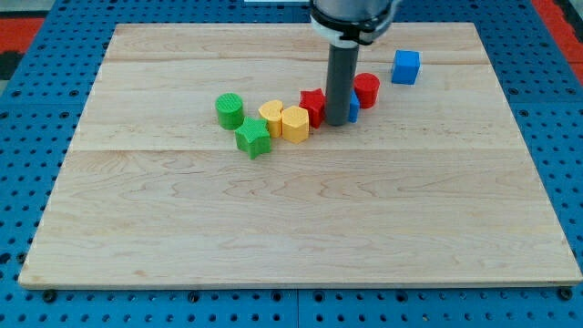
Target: Place the red and blue blocks together
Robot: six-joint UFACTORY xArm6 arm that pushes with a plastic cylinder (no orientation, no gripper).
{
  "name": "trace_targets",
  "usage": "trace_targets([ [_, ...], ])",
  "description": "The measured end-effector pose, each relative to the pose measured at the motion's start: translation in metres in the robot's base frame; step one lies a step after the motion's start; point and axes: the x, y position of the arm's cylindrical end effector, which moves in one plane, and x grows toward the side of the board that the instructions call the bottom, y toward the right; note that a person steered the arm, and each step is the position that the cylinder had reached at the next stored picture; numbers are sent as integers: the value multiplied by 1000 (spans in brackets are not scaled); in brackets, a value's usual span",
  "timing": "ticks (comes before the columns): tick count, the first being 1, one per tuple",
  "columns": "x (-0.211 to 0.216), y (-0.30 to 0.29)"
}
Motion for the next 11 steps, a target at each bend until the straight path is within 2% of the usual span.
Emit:
trace_targets([
  [2,-29,82],
  [3,-38,94],
  [4,-18,97],
  [6,8,63],
  [8,20,-59],
  [9,2,-90],
  [11,-24,-17],
])
